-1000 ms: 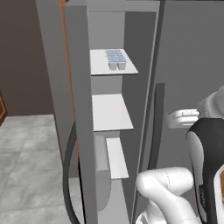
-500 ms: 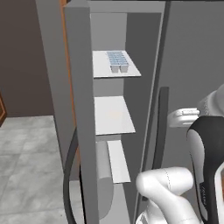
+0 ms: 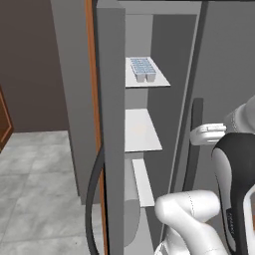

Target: Open the freezer door, pick up the ice cube tray from the freezer, and place it on the dining counter.

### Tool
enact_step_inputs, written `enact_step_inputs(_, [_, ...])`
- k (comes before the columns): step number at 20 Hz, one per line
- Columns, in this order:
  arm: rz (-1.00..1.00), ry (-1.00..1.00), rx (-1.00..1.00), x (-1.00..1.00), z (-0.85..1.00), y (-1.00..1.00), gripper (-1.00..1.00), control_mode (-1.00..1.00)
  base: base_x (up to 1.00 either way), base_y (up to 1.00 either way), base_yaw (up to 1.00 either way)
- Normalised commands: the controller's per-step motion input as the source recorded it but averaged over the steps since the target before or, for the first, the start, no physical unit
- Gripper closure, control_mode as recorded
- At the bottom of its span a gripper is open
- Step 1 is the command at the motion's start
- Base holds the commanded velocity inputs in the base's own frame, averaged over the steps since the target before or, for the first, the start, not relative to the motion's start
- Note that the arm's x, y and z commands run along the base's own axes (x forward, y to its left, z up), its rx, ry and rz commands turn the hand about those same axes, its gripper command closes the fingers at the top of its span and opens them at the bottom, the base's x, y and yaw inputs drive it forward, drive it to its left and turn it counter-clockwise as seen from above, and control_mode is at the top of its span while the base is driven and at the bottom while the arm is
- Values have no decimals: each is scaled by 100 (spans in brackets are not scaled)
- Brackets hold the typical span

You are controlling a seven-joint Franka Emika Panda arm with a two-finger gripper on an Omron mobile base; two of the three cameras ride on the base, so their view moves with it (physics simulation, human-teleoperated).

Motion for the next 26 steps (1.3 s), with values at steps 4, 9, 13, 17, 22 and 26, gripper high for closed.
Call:
enact_step_inputs(4, [0,0,0,0,0,0,-100,100,29,44,0])
enact_step_inputs(9, [0,0,0,0,0,0,-100,100,21,65,0])
enact_step_inputs(13, [0,0,0,0,0,0,-100,100,21,76,0])
enact_step_inputs(17, [0,0,0,0,0,0,-100,-100,0,4,0])
enact_step_inputs(22, [-10,0,6,0,14,16,-100,-100,0,0,0])
enact_step_inputs(26, [-34,-13,18,-5,20,41,-100,-100,0,0,0])
